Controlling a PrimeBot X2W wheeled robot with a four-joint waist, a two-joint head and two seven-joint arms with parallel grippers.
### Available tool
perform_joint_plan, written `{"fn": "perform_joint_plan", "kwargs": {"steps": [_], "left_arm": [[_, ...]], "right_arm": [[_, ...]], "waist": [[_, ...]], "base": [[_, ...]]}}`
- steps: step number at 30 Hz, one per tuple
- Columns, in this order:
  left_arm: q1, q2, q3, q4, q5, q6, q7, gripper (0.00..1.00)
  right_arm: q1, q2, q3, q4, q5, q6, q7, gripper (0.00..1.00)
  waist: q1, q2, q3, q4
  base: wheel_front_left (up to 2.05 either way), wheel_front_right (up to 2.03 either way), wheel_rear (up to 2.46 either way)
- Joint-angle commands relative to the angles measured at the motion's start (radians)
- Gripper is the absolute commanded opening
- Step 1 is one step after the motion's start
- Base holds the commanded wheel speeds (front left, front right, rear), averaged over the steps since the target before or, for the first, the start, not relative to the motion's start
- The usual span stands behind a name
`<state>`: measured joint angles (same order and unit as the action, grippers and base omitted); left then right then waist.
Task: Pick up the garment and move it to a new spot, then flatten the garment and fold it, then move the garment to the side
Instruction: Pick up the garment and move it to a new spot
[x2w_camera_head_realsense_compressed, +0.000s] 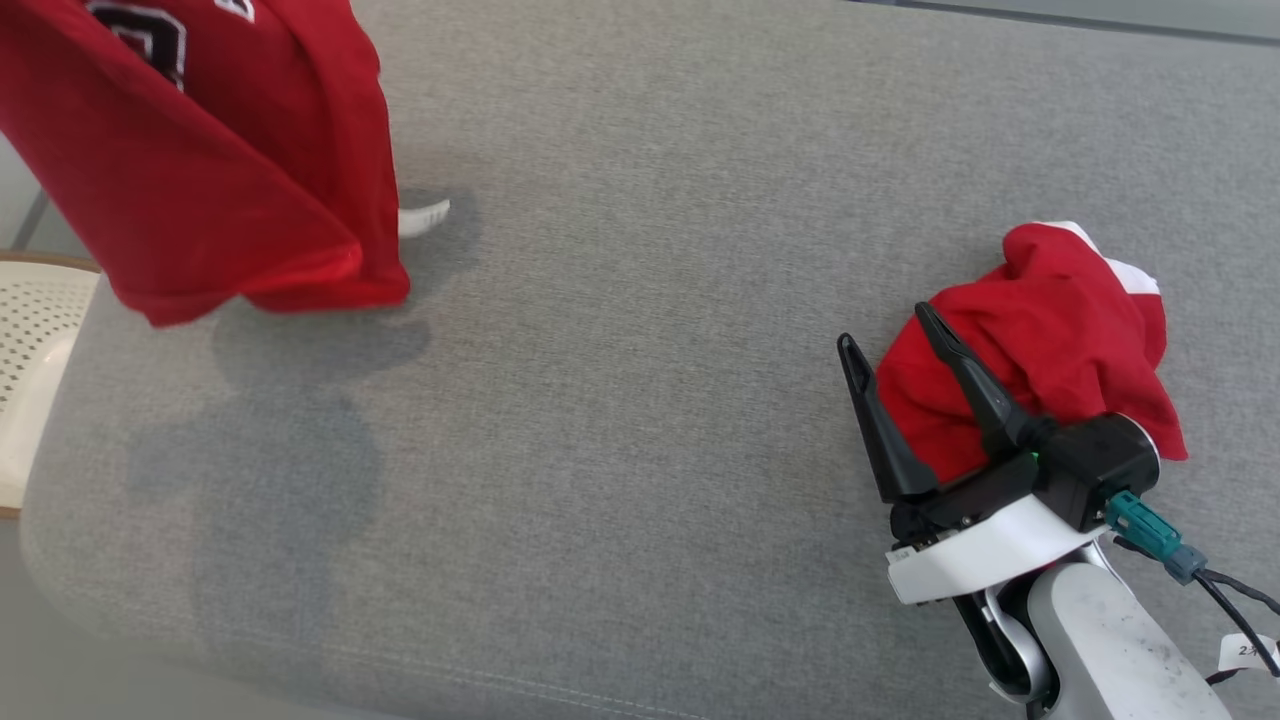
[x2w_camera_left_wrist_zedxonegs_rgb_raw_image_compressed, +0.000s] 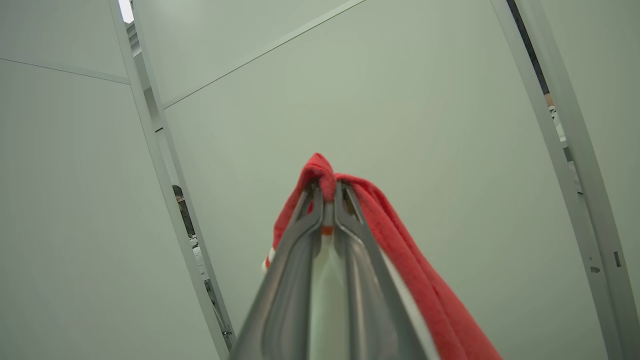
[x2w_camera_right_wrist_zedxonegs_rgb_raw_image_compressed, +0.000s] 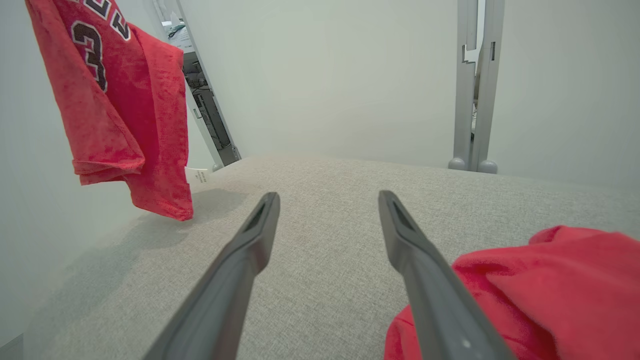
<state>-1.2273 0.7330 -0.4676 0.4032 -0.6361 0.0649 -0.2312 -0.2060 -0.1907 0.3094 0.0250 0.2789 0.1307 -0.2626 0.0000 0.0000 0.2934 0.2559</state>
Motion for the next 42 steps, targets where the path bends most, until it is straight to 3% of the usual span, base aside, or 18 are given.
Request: {"fn": "perform_joint_plan", "kwargs": {"steps": [1, 12, 30, 31, 32, 33, 34, 42], "left_arm": [[-0.01, 0.005, 0.006, 0.014, -0.013, -0.004, -0.006, 0.0], [0.121, -0.05, 0.045, 0.172, -0.046, 0.003, -0.033, 0.0], [0.362, -0.255, 0.136, 0.491, -0.055, -0.104, -0.035, 0.0], [0.37, -0.267, 0.138, 0.508, -0.055, -0.11, -0.034, 0.06], [0.372, -0.271, 0.138, 0.517, -0.05, -0.114, -0.034, 0.25], [0.365, -0.269, 0.144, 0.52, -0.041, -0.114, -0.034, 0.73], [0.36, -0.265, 0.151, 0.52, -0.034, -0.109, -0.034, 1.0], [0.327, -0.24, 0.208, 0.421, 0.069, -0.092, -0.033, 1.0]], "right_arm": [[-0.005, -0.006, 0.003, -0.008, -0.007, 0.0, -0.003, 1.0], [-0.02, -0.038, 0.024, -0.068, -0.014, 0.0, 0.015, 1.0], [-0.015, -0.05, 0.054, -0.156, -0.022, 0.0, 0.061, 1.0], [-0.014, -0.051, 0.053, -0.153, -0.021, 0.0, 0.061, 1.0], [-0.013, -0.05, 0.052, -0.152, -0.021, 0.0, 0.061, 1.0], [-0.012, -0.048, 0.05, -0.15, -0.022, 0.0, 0.061, 1.0], [-0.012, -0.045, 0.05, -0.148, -0.023, 0.0, 0.061, 1.0], [-0.001, -0.032, 0.035, -0.12, -0.015, 0.0, 0.042, 1.0]], "waist": [[0.0, 0.0, 0.023, -0.029], [0.0, 0.0, 0.076, -0.092], [0.0, 0.0, 0.108, -0.143], [0.0, 0.0, 0.106, -0.142], [0.0, 0.0, 0.104, -0.142], [0.0, 0.0, 0.102, -0.14], [0.0, 0.0, 0.099, -0.14], [0.0, 0.0, 0.051, -0.144]], "base": [[0.0, 0.0, 0.0], [0.0, 0.0, 0.0], [0.0, 0.0, 0.0], [0.0, 0.0, 0.0], [0.0, 0.0, 0.0], [0.0, 0.0, 0.0], [0.0, 0.0, 0.0], [0.0, 0.0, 0.0]]}}
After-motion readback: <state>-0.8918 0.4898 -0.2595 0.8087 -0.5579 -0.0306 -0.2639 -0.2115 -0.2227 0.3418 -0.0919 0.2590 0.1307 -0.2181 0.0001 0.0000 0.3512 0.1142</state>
